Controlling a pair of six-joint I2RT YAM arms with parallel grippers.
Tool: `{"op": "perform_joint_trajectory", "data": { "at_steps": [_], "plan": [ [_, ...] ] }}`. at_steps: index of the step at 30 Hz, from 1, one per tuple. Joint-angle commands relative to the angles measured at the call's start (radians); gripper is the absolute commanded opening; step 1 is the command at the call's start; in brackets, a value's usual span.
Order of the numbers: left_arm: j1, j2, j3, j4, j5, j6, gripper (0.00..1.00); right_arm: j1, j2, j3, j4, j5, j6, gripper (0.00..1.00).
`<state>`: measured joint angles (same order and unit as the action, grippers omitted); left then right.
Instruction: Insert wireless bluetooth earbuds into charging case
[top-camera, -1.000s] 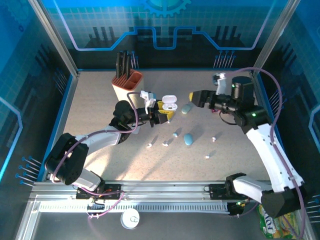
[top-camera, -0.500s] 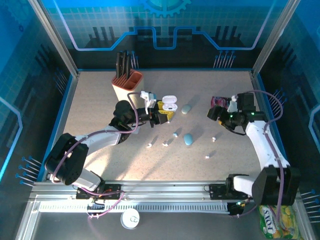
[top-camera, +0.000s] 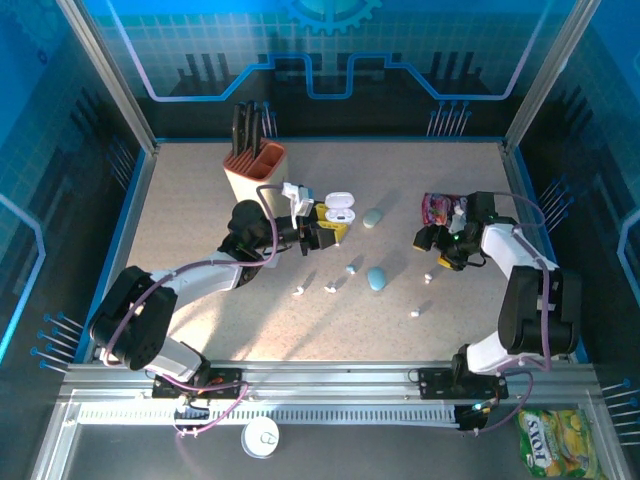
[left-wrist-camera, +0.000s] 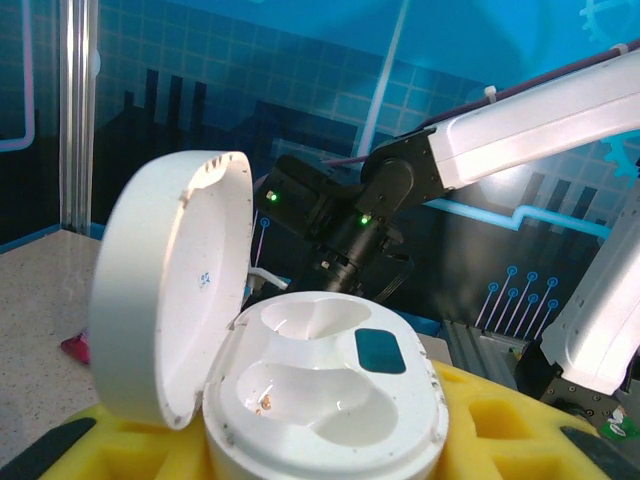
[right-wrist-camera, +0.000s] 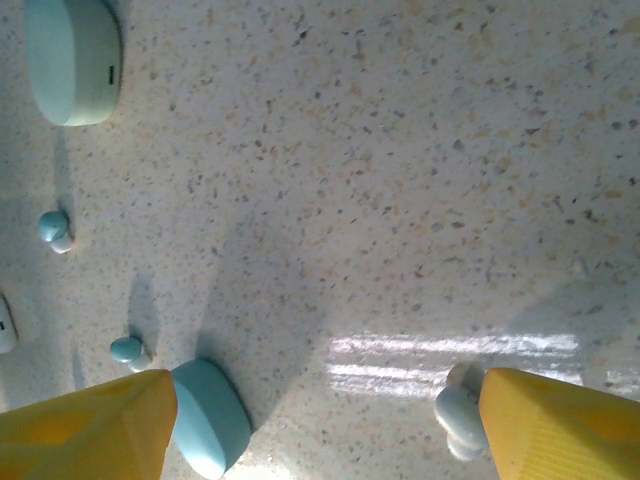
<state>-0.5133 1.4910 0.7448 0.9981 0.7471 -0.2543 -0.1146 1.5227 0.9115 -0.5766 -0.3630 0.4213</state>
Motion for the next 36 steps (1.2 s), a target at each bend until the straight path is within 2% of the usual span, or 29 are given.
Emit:
{"op": "perform_joint_trajectory", "data": {
  "at_steps": [1, 15, 22, 28, 36],
  "plan": [
    [0.0, -0.027, 0.011, 0.009, 0.02, 0.027, 0.35, -0.016, 0.034, -0.019, 0.058, 0.002, 0.002, 0.8],
    [-0.001, -0.016, 0.011, 0.027, 0.033, 0.017, 0.35, -0.005, 0.053, -0.133, 0.11, -0.014, 0.022, 0.81],
    [-0.001, -0.009, 0.008, 0.04, 0.034, 0.013, 0.35, 0.022, -0.01, -0.18, 0.095, -0.014, 0.053, 0.78],
    [0.001, -0.001, 0.009, 0.054, 0.038, 0.004, 0.35, 0.035, -0.034, -0.203, 0.075, -0.014, 0.063, 0.72],
    [0.001, 0.002, 0.008, 0.062, 0.041, -0.003, 0.35, 0.038, -0.032, -0.207, 0.082, -0.019, 0.072, 0.54]
  ]
}}
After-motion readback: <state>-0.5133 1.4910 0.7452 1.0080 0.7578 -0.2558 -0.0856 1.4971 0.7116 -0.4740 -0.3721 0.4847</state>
